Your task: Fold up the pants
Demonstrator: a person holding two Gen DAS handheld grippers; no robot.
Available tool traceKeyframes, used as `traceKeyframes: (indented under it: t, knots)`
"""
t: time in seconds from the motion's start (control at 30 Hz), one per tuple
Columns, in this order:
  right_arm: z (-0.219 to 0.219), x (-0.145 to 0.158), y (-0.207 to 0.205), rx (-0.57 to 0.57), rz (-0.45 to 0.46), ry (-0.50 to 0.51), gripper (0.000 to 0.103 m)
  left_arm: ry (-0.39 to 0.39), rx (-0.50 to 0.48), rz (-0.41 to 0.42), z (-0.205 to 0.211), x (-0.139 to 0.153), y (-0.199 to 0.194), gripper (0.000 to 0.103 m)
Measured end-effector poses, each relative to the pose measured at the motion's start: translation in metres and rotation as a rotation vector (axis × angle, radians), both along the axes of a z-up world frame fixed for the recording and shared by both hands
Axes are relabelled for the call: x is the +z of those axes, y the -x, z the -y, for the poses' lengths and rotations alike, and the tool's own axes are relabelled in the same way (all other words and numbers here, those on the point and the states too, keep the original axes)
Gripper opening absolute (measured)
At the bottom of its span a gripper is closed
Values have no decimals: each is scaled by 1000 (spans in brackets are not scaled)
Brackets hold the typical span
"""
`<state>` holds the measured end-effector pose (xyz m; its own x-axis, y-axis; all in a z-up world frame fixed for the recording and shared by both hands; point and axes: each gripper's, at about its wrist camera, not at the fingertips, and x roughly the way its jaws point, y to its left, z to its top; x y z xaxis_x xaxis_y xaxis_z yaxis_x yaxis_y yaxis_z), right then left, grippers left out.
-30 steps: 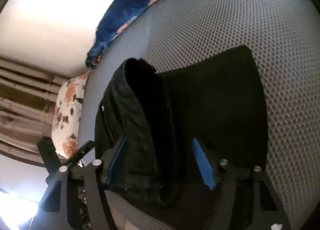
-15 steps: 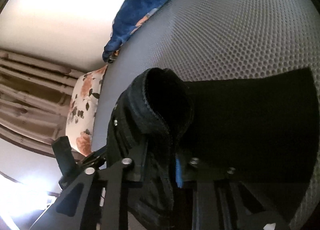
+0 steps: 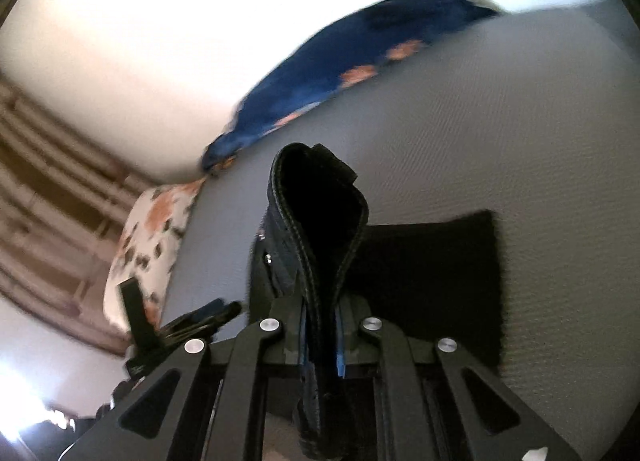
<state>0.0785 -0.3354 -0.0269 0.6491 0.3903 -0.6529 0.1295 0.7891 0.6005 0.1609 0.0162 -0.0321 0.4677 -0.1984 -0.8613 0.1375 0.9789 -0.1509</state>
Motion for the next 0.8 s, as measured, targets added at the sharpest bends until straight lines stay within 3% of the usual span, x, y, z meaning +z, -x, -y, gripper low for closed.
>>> traceKeyframes:
  t: [0.1, 0.17, 0.23, 0.37, 0.47, 0.8]
  knots:
    - [16, -38, 0, -53, -92, 5, 10, -36, -44, -3, 16, -6, 0, 69]
    - [19, -54, -2, -69, -117, 37, 13, -55, -67, -6, 24, -13, 2, 69]
    - [25, -62, 0, -98, -119, -10, 17, -98, -83, 1, 31, -19, 3, 69]
    - [23, -51, 4, -96, -131, 32, 28, -146, -105, 23, 36, -23, 4, 69]
    - [22, -41, 18, -105, -128, 74, 32, -127, -106, 18, 34, -20, 5, 69]
    - [5, -34, 64, -101, -151, 82, 29, -80, -133, 15, 30, -12, 35, 69]
